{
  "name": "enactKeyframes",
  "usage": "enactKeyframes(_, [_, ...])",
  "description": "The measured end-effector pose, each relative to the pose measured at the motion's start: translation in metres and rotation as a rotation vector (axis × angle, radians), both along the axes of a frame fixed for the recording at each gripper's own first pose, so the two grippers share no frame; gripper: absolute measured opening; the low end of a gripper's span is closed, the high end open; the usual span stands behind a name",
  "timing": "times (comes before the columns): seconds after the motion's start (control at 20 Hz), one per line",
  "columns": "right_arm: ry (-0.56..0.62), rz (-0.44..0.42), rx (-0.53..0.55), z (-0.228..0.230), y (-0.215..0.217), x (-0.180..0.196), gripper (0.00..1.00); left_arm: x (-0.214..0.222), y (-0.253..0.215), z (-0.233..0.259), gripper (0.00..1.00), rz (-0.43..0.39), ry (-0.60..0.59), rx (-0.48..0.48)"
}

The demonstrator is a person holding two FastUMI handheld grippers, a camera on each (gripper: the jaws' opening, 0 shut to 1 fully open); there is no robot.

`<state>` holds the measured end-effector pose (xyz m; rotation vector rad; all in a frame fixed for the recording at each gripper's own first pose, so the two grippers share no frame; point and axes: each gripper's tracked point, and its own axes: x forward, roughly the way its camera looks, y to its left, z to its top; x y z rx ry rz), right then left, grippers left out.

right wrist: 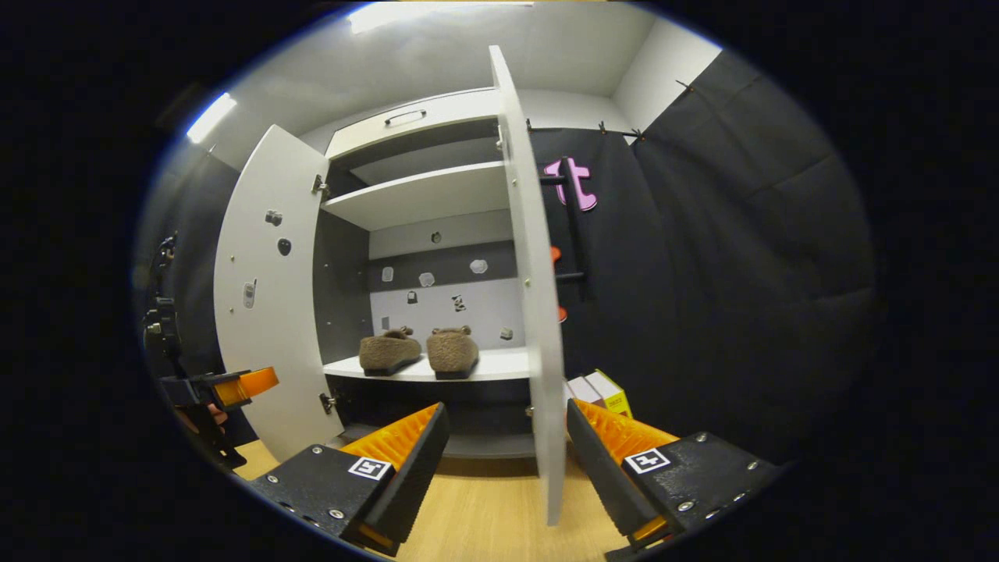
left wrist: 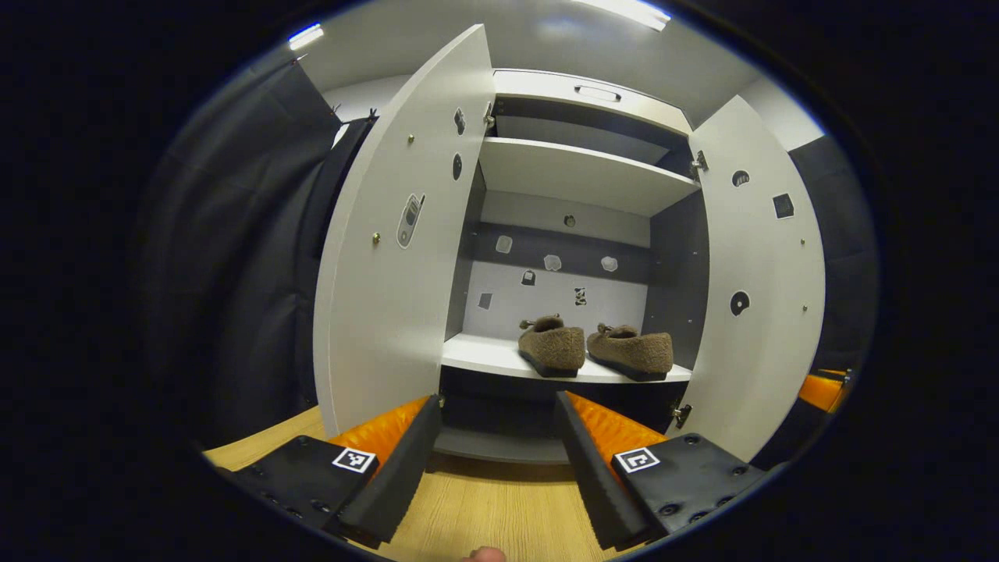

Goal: Grab one shoe with the right hand and put it into the shoe cabinet, grab the other shoe with the left hand and put it into the shoe cabinet; then close the right door with the right hand and the left door with the left hand.

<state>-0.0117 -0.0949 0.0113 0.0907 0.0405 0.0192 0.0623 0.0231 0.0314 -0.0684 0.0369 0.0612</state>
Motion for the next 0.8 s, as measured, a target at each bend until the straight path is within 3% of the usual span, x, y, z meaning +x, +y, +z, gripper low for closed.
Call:
enactKeyframes(0.2, [-0.085, -0.149, -0.127, 0.057, -0.077, 0.007, 0.93, -0.003, -0.002, -0.006, 0.95, -0.011, 0.008, -0.010])
enactKeyframes(0.25, [-0.102, -0.191, -0.170, 0.070, -0.096, 0.013, 0.93, -0.004, -0.003, -0.008, 0.92, -0.016, 0.010, -0.010])
enactKeyframes(0.35, [-0.104, -0.237, -0.200, 0.090, -0.112, 0.023, 0.93, -0.005, -0.002, -0.007, 0.92, -0.018, 0.009, -0.003])
enactKeyframes(0.8, [-0.112, -0.214, -0.110, 0.116, -0.122, 0.076, 0.93, -0.005, 0.000, -0.009, 0.95, -0.010, 0.008, 0.006])
